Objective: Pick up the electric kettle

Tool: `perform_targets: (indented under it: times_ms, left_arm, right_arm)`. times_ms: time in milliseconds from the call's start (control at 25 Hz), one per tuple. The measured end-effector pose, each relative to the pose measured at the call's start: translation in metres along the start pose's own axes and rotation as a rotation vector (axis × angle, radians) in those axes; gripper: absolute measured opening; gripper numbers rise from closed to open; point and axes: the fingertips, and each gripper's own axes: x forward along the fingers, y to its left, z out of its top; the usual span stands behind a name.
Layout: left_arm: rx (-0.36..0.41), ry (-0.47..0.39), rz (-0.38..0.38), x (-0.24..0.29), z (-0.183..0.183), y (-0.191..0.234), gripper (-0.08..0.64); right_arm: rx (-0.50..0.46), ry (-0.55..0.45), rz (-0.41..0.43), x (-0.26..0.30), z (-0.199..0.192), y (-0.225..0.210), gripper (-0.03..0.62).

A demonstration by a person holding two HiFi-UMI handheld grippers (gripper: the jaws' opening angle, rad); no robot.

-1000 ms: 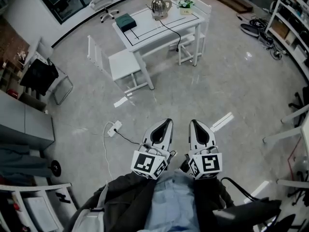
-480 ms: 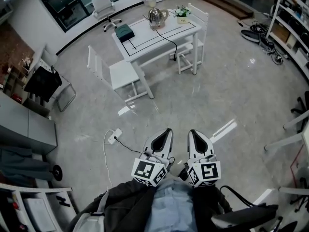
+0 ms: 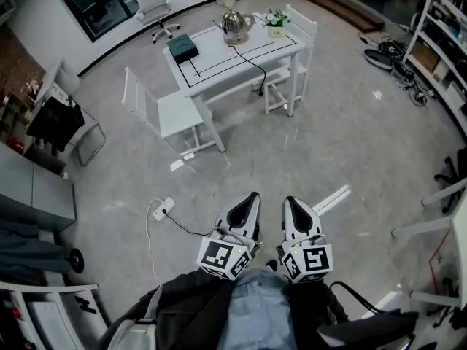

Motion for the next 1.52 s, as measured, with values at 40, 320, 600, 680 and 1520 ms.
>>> perform_targets:
  times_ms: [40,320,600,680,1520]
  left_arm:
    - [-0.007,-0.004,-0.001,0.009,0.001,0.008,0.008]
    - [-0.016,-0.04,-0.01,0.074,0.026,0.062,0.008]
    - [-0.014,-0.062,-0.007,0.116,0.043,0.113,0.008]
    - [-0.01,-0.068,-0.009,0.124,0.047,0.127,0.008]
    - [-0.049,0.038,0.035,0.229,0.025,0.198,0.008]
  right_arm:
    - [-0.002,0.003,0.003,0.011,0.001,-0.003,0.018]
    - [-0.057,0.015,0.029,0.094,0.022,-0.012,0.018]
    - [-0.058,0.023,0.043,0.164,0.036,-0.016,0.018]
    - [-0.068,0.016,0.053,0.181,0.037,-0.016,0.018]
    - [-0.073,0.033,0.019,0.291,0.054,-0.078,0.018]
